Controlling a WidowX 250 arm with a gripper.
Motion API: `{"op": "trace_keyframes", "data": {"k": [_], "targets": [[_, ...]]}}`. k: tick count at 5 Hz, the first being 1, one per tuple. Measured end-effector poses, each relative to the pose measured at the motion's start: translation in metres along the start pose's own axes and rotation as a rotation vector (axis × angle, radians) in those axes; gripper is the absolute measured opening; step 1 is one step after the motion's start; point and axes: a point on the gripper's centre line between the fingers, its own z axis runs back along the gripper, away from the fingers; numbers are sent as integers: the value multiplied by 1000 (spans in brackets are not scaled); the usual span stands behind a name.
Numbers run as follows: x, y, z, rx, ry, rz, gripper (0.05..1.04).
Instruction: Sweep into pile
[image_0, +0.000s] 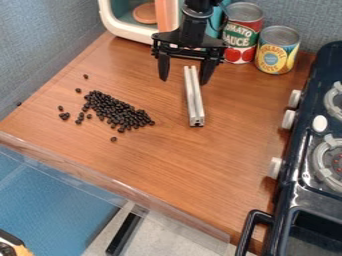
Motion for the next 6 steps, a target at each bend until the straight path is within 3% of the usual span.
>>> {"op": "trace_keyframes", "data": {"k": [1, 3, 6], "targets": [[-4, -2, -14, 16, 32, -5, 1001], [0, -7, -25, 6, 22, 18, 1001], [0, -18, -26, -40, 50, 71, 1001]]}}
